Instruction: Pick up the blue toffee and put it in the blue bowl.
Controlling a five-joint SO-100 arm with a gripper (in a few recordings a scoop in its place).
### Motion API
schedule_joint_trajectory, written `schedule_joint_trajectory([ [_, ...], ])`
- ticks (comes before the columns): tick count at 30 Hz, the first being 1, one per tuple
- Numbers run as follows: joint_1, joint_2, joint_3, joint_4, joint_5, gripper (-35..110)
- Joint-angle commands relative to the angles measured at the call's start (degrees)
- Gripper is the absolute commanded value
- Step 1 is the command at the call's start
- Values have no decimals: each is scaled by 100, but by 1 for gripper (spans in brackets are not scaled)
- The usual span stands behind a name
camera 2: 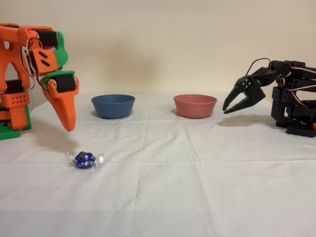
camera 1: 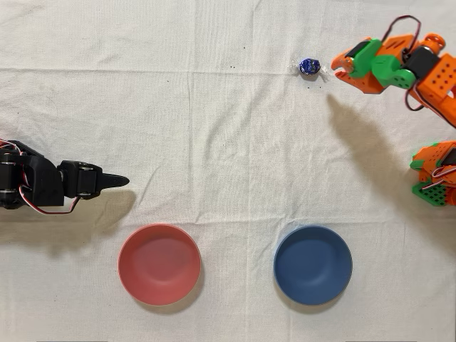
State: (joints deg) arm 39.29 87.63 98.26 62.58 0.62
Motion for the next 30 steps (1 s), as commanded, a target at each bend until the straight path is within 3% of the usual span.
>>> schedule_joint_trajectory([
  [1,158,-53,-492,0,-316,10],
  [12,229,-738,-1090,0,-185,32],
  [30,-62,-1485,-1397,-53,466,32],
])
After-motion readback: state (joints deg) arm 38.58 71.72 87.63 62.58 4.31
